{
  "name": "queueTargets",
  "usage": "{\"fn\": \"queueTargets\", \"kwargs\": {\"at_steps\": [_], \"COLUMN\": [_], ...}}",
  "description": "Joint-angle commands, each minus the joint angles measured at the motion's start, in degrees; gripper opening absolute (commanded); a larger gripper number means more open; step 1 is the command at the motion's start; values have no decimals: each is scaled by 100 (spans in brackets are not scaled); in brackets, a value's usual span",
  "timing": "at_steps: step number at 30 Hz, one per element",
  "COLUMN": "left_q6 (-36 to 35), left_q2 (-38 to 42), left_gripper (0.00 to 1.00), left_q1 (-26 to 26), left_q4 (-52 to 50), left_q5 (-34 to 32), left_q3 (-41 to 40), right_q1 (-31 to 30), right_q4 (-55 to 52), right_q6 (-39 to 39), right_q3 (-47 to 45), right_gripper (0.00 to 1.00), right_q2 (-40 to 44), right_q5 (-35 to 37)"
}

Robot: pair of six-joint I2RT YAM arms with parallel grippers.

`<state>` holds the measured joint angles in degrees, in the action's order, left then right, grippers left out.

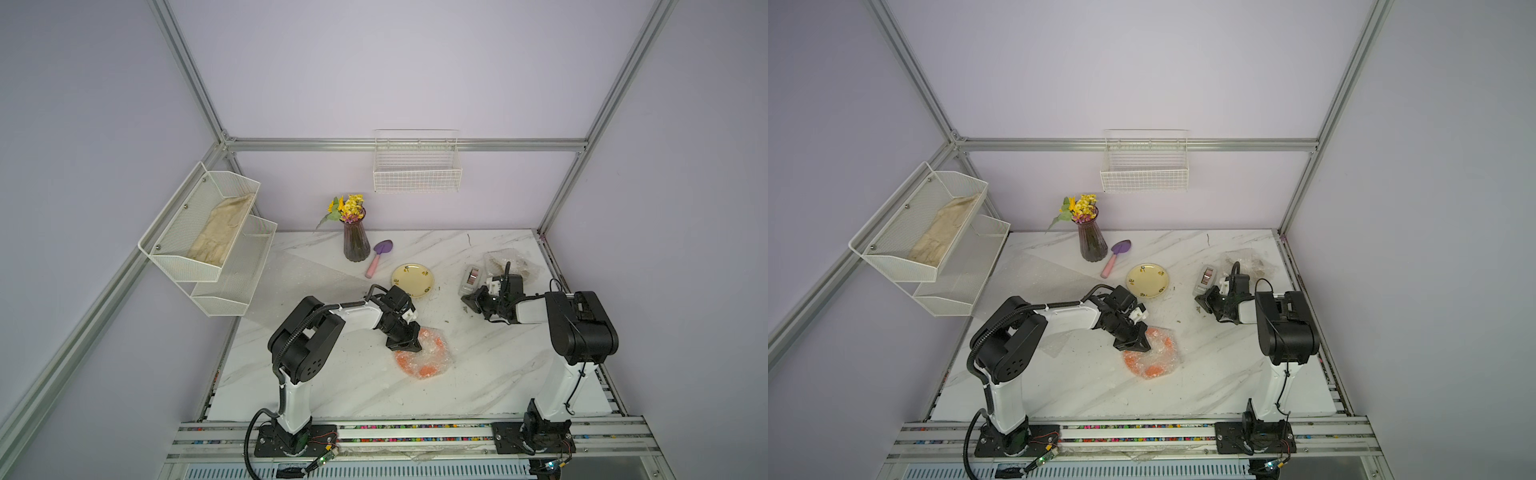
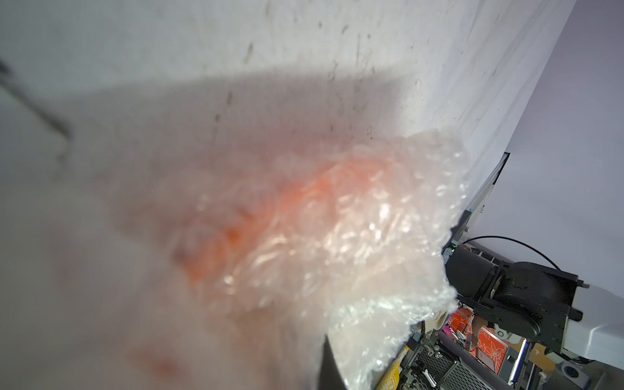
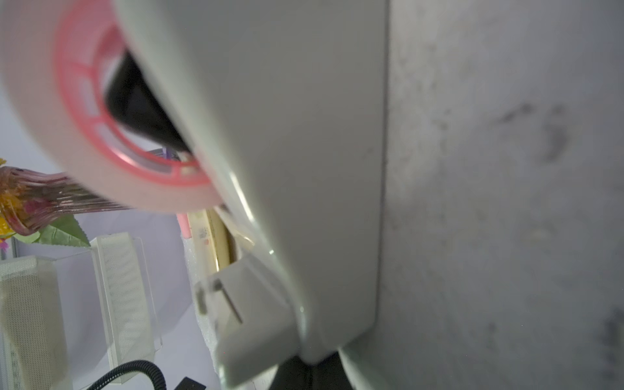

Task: Wrap dinner plates in bubble wrap
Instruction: Tear off the tape using the Tape Cutter, then stick the tape on the bubble wrap.

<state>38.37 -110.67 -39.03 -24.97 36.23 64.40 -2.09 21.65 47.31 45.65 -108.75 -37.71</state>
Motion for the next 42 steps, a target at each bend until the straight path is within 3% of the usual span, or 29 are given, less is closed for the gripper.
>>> {"fn": "queueTargets", "kwargs": {"at_steps": [1, 7, 11, 21, 30, 36, 42], "left_q6": [-22, 16, 11, -63, -154, -275, -295], "left_q2": [-424, -394, -340, -243, -188, 2, 38], "left_gripper": [4, 4, 4, 4, 4, 4, 5], "left_q1": [-79, -79, -79, -79, -79, -85, -96], "left_q4": [-425, -355, -290, -230, -26, 92, 177], "left_q5": [-696, -714, -768, -869, -1019, -1141, -1086], "left_q3": [-417, -441, -416, -395, -402, -442, -438], "right_q1": [7, -68, -143, -407, -1288, -1981, -2820], "right_q4": [-1151, -1597, -2051, -3984, -5497, -5301, -4736], "right_q6": [141, -944, -1512, -2054, -1683, -752, -82], "right_q3": [-223, -176, -143, -113, 24, -487, -852], "right_gripper": [0, 0, 0, 0, 0, 0, 0], "right_q2": [-292, 1144, 1994, 4428, 6028, 6770, 6774], "right_q5": [904, 1257, 820, 61, -164, -226, -224]}}
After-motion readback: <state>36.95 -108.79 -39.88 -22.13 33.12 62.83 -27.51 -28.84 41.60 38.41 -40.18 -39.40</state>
